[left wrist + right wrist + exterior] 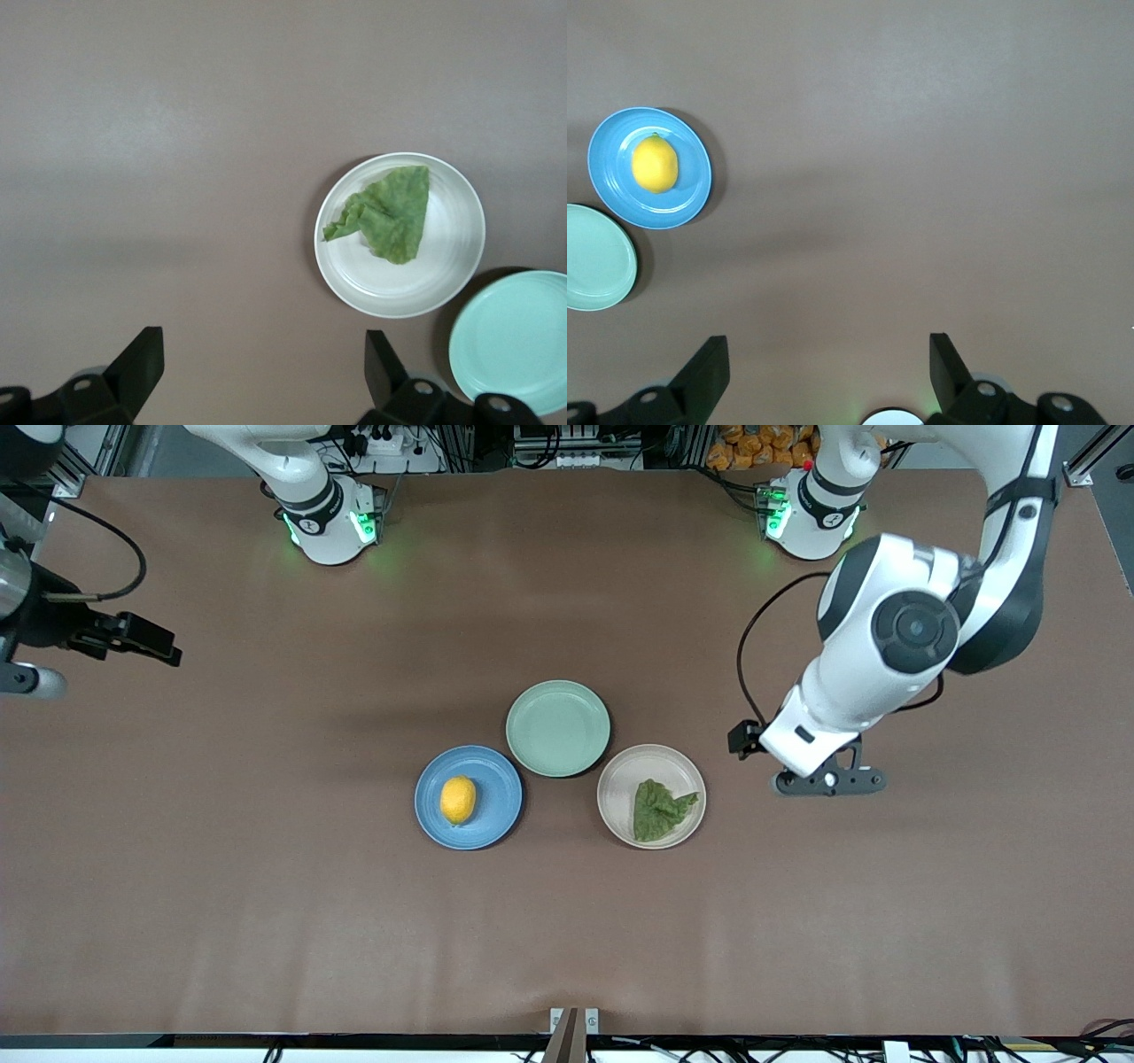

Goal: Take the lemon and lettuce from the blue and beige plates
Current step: 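Reach the left gripper down to the lettuce on the beige plate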

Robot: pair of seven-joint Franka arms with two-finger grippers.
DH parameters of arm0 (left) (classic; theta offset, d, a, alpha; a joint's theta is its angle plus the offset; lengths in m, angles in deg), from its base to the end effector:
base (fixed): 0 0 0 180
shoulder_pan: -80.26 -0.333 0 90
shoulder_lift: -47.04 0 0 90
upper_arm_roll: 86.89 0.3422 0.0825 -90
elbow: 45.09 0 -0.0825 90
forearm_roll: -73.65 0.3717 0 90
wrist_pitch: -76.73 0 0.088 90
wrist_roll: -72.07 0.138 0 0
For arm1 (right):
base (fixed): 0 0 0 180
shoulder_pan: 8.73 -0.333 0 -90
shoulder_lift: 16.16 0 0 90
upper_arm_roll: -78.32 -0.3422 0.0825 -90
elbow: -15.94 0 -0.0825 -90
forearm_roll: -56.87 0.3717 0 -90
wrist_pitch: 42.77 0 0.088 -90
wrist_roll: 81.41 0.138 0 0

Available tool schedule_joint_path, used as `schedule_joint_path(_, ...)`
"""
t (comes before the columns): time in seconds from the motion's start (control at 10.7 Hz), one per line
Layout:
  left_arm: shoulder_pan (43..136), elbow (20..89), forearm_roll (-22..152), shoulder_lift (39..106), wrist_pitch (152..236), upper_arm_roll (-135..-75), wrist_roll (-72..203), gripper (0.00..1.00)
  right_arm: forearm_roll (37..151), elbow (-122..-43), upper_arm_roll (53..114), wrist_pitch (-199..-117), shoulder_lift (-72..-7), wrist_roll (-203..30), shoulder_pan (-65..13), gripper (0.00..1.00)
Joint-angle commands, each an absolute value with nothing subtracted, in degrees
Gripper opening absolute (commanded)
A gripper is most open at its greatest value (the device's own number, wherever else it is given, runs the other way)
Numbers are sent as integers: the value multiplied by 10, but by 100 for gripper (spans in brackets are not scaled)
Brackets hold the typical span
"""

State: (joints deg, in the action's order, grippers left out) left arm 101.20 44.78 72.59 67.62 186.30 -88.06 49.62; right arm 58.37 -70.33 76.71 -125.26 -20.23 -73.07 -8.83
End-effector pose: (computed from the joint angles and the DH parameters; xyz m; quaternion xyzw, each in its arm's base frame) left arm 0.6118 -0.2489 0.4325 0.9999 0.0068 -0.0117 0.0085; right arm 0.5467 0.0196 0.6001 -0.9959 0.0568 0.0694 0.0080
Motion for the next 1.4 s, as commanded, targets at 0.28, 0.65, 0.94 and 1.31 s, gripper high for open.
schedule_joint_path(0.28,1085,369,722,849,1994,-875,351,100,590,-691,770,-1300,-294,-741,-86,100)
schedule_joint_path(0.65,1097,368,721,892,2078,-878,357,100,584,-691,769,-1333,-315,-742,-98,100)
schedule_joint_path(0.94,1098,368,722,925,2117,-878,364,100,568,-693,769,-1340,-339,-741,-113,100)
schedule_joint_path(1.31,1101,368,720,955,2152,-879,441,100,572,-697,768,-1358,-351,-731,-124,100)
